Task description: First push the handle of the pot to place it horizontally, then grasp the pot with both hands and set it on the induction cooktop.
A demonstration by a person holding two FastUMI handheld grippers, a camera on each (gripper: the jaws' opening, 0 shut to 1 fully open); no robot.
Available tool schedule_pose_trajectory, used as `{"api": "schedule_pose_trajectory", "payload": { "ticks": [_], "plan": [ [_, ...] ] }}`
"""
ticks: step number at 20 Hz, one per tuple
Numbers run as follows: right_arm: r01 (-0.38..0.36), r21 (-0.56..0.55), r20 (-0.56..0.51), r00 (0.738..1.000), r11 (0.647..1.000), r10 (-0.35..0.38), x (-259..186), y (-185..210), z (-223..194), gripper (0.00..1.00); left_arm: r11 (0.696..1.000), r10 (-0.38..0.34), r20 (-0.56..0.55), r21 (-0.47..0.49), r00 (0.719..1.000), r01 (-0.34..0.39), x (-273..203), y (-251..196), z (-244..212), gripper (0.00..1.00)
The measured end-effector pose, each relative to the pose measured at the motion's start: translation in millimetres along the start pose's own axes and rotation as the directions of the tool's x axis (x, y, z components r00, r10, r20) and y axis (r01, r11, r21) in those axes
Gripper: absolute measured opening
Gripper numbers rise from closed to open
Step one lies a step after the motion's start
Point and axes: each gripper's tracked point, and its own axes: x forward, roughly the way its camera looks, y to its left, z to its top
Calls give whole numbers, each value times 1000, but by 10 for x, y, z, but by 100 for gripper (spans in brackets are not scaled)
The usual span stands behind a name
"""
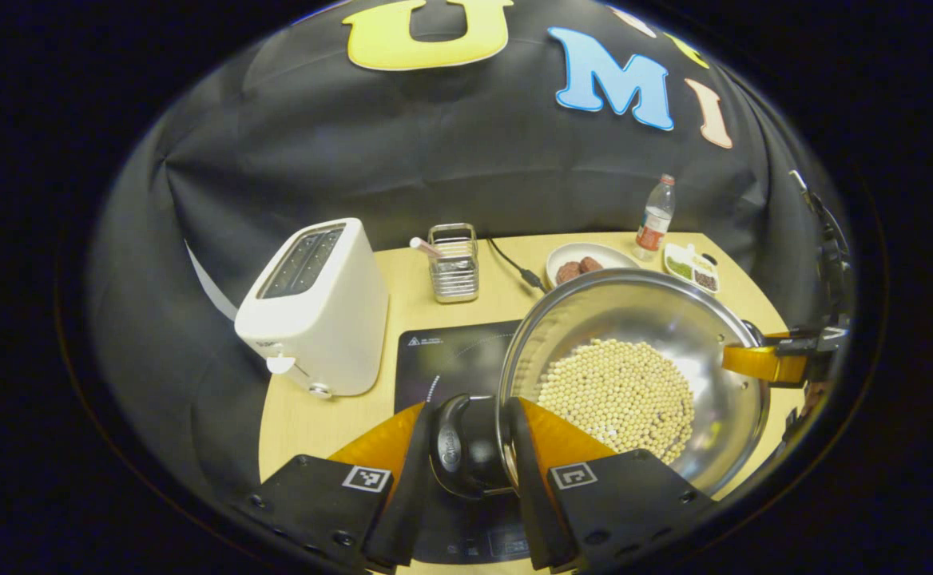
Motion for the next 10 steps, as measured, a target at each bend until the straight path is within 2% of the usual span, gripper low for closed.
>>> {"api": "schedule_pose_trajectory", "payload": {
  "ticks": [2,8,10],
  "plan": [
    [-2,3,-3,1000,1000,2,39,93,3,52,1000,7,0,-5,1000,-7,31,110,10,55],
    [-5,11,-9,1000,1000,5,160,364,35,52,999,29,4,-14,1000,-29,103,387,24,59],
    [-4,9,-8,1000,1000,5,206,443,48,52,999,34,5,-21,999,-34,106,467,30,55]
  ]
}}
